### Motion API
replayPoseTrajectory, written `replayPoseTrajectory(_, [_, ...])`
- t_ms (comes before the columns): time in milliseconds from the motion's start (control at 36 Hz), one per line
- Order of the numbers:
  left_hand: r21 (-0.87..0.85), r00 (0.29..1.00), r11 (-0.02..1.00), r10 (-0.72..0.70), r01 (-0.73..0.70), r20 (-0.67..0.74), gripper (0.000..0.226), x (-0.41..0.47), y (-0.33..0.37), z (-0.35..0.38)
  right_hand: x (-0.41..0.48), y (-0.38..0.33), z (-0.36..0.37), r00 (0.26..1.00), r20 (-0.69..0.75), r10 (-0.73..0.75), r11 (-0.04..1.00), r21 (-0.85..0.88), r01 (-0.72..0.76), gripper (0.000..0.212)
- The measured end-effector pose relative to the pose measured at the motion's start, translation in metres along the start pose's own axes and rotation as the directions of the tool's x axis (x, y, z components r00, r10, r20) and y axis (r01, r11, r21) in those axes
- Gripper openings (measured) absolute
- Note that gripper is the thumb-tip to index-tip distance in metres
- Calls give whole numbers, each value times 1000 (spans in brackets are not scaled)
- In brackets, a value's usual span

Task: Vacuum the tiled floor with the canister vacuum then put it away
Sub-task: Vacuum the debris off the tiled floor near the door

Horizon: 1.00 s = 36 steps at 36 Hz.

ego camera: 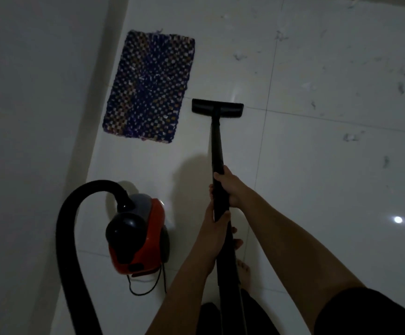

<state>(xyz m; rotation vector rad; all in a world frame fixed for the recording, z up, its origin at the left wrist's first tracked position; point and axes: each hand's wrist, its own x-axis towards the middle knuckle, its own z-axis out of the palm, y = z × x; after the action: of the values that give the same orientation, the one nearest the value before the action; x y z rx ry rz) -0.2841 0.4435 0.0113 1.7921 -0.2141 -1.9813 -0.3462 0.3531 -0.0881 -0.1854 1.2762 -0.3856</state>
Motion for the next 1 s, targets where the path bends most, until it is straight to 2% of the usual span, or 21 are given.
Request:
replayPoseTrajectory(83, [59,999,997,46,-44,-30,42,5,10,9,2,-14,-3,1000,-9,2,1000,-17,-2,40])
replayPoseTrajectory(250, [78,999,996,32,-31,-16,42,22,41,13,9,-41,0,995,-72,-76,997,-33,73,38])
replayPoseTrajectory(444, [79,999,996,29,-31,29,44,51,94,13,19,-89,6,983,-96,-159,971,166,173,44])
replayPoseTrajectory(556, [62,998,998,24,-27,54,46,63,127,14,24,-117,14,985,-92,-144,952,259,163,29])
replayPoseTrajectory(639, [63,996,997,37,-43,86,47,69,144,12,30,-134,17,988,-89,-126,946,289,147,26])
replayPoseTrajectory(722, [56,994,997,43,-49,105,49,74,156,11,33,-148,20,990,-74,-117,958,253,132,30])
replayPoseTrajectory(889, [65,996,995,66,-70,67,51,92,174,19,50,-176,29,970,-182,-164,983,53,176,24])
replayPoseTrajectory(1000, [25,997,998,63,-65,44,51,106,192,29,64,-200,27,969,-178,-170,985,0,173,22])
